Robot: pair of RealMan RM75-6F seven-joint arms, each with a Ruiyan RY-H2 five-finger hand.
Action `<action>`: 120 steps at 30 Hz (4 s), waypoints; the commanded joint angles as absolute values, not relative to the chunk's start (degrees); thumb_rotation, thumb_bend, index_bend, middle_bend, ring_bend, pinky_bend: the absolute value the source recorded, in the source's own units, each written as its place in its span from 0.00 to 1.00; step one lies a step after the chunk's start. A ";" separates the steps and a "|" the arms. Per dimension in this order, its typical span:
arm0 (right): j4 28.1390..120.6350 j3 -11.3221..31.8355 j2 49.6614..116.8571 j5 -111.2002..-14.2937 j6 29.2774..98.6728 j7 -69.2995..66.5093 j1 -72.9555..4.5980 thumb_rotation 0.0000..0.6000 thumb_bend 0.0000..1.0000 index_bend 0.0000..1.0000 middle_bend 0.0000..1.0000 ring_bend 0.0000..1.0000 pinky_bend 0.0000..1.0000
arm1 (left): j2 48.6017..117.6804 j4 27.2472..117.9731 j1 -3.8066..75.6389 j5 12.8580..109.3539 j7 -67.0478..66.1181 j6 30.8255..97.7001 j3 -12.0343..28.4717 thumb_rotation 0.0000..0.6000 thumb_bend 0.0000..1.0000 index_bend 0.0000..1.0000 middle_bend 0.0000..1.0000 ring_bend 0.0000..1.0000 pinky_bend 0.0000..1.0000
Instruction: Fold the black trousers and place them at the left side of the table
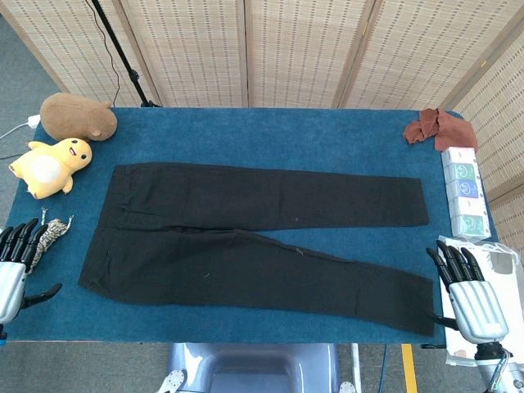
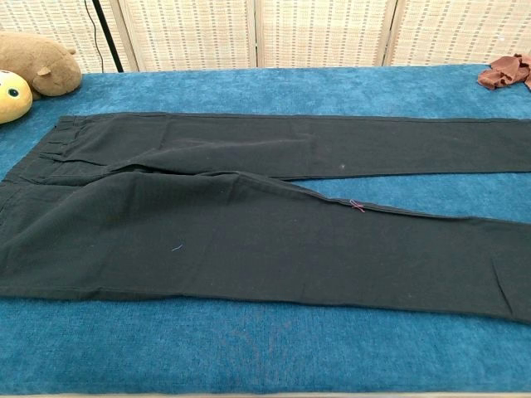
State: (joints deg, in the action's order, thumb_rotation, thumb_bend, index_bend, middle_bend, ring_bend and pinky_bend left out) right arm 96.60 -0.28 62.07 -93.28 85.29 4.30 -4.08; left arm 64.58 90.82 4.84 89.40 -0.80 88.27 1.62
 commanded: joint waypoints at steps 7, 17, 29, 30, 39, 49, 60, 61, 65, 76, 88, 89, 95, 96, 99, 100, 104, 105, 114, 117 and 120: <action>95.94 -1.34 62.90 -94.83 84.31 6.37 -4.40 1.00 0.00 0.00 0.00 0.00 0.00 | 64.67 90.71 4.75 89.21 -0.61 88.48 1.84 1.00 0.00 0.00 0.00 0.00 0.00; 97.32 -5.16 65.03 -97.08 77.39 15.73 -5.67 1.00 0.00 0.00 0.00 0.00 0.00 | 64.26 90.46 5.35 89.12 -0.06 87.90 2.28 1.00 0.00 0.00 0.00 0.00 0.00; 88.53 -6.34 76.19 -100.22 76.74 21.90 -5.46 1.00 0.00 0.00 0.00 0.00 0.00 | 63.66 90.33 4.98 89.51 2.23 88.78 2.29 1.00 0.00 0.00 0.00 0.00 0.00; 87.90 -6.25 76.70 -100.38 77.19 21.71 -5.37 1.00 0.00 0.00 0.00 0.00 0.00 | 63.64 90.32 4.94 89.55 2.29 88.87 2.29 1.00 0.00 0.00 0.00 0.00 0.00; 82.26 -5.62 80.24 -101.54 80.01 20.69 -5.08 1.00 0.00 0.00 0.00 0.00 0.00 | 63.69 90.39 4.91 89.63 2.13 88.85 2.20 1.00 0.00 0.00 0.00 0.00 0.00; 78.45 -5.89 83.03 -101.10 79.28 21.31 -5.23 1.00 0.00 0.01 0.00 0.00 0.00 | 63.60 90.45 4.92 89.57 2.16 88.74 2.20 1.00 0.00 0.00 0.00 0.00 0.00; 71.28 -4.77 87.19 -100.48 81.31 20.54 -5.16 1.00 0.00 0.10 0.02 0.00 0.00 | 63.51 90.55 5.03 89.50 2.34 88.36 2.12 1.00 0.00 0.00 0.00 0.00 0.00; 70.94 -4.75 87.40 -100.37 81.31 20.54 -5.17 1.00 0.00 0.11 0.03 0.00 0.00 | 63.50 90.57 5.02 89.50 2.39 88.39 2.12 1.00 0.00 0.00 0.00 0.00 0.00; 70.26 -4.87 87.78 -99.93 81.05 20.29 -5.25 1.00 0.00 0.14 0.05 0.00 0.02 | 63.42 90.60 4.98 89.42 2.67 88.43 2.16 1.00 0.00 0.00 0.00 0.00 0.00; 68.15 -4.83 89.41 -99.74 81.84 20.70 -5.32 1.00 0.00 0.21 0.09 0.03 0.12 | 63.34 90.59 4.94 89.35 3.10 88.47 2.20 1.00 0.00 0.00 0.00 0.00 0.00; 65.00 -4.67 91.14 -99.95 83.61 17.41 -5.48 1.00 0.26 0.31 0.16 0.09 0.27 | 63.28 90.64 4.94 89.29 3.25 88.46 2.23 1.00 0.00 0.00 0.00 0.00 0.00; 64.93 -4.67 91.18 -99.97 83.73 17.21 -5.49 1.00 0.30 0.32 0.17 0.09 0.28 | 63.27 90.63 4.94 89.28 3.26 88.46 2.24 1.00 0.00 0.00 0.00 0.00 0.00; 63.93 -4.77 91.71 -100.12 84.49 15.62 -5.57 1.00 0.50 0.35 0.20 0.11 0.30 | 63.20 90.66 4.92 89.25 3.42 88.44 2.23 1.00 0.00 0.00 0.00 0.00 0.00; 63.78 -4.78 91.79 -100.11 84.50 15.51 -5.59 1.00 0.52 0.35 0.20 0.12 0.31 | 63.19 90.67 4.92 89.25 3.44 88.43 2.23 1.00 0.00 0.00 0.00 0.00 0.00; 63.36 -4.87 91.97 -100.07 84.57 14.92 -5.65 1.00 0.53 0.36 0.21 0.13 0.31 | 63.14 90.68 4.90 89.22 3.51 88.45 2.25 1.00 0.00 0.00 0.00 0.00 0.00; 63.28 -4.91 91.98 -100.06 84.58 14.75 -5.68 1.00 0.53 0.37 0.22 0.13 0.32 | 63.13 90.69 4.89 89.23 3.54 88.46 2.24 1.00 0.00 0.00 0.00 0.00 0.00; 62.90 -5.00 92.11 -100.16 84.90 13.77 -5.82 1.00 0.53 0.43 0.27 0.18 0.35 | 63.12 90.70 4.88 89.37 3.53 88.45 2.15 1.00 0.00 0.00 0.00 0.00 0.00; 62.76 -5.01 92.18 -100.22 85.04 13.50 -5.85 1.00 0.53 0.46 0.30 0.20 0.37 | 63.13 90.70 4.90 89.40 3.52 88.41 2.12 1.00 0.00 0.00 0.00 0.00 0.00; 61.93 -5.06 92.28 -100.08 85.26 11.49 -6.21 1.00 0.57 0.56 0.39 0.28 0.45 | 63.77 90.70 5.53 90.56 2.05 87.21 1.35 1.00 0.00 0.00 0.00 0.00 0.00; 62.40 -4.98 91.97 -99.78 85.02 11.13 -6.37 1.00 0.65 0.57 0.40 0.28 0.46 | 64.31 90.64 5.75 91.41 1.41 87.41 1.21 1.00 0.00 0.00 0.00 0.00 0.00; 62.90 -4.93 91.65 -99.48 84.85 10.78 -6.46 1.00 0.69 0.57 0.41 0.29 0.46 | 65.96 88.23 5.91 93.76 1.65 89.54 1.43 1.00 0.00 0.00 0.00 0.00 0.04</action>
State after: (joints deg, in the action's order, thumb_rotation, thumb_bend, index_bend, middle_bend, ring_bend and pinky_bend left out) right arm 62.83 -4.94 91.72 -99.55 84.89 10.85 -6.43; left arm 64.92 89.88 5.77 92.38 1.55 88.29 1.32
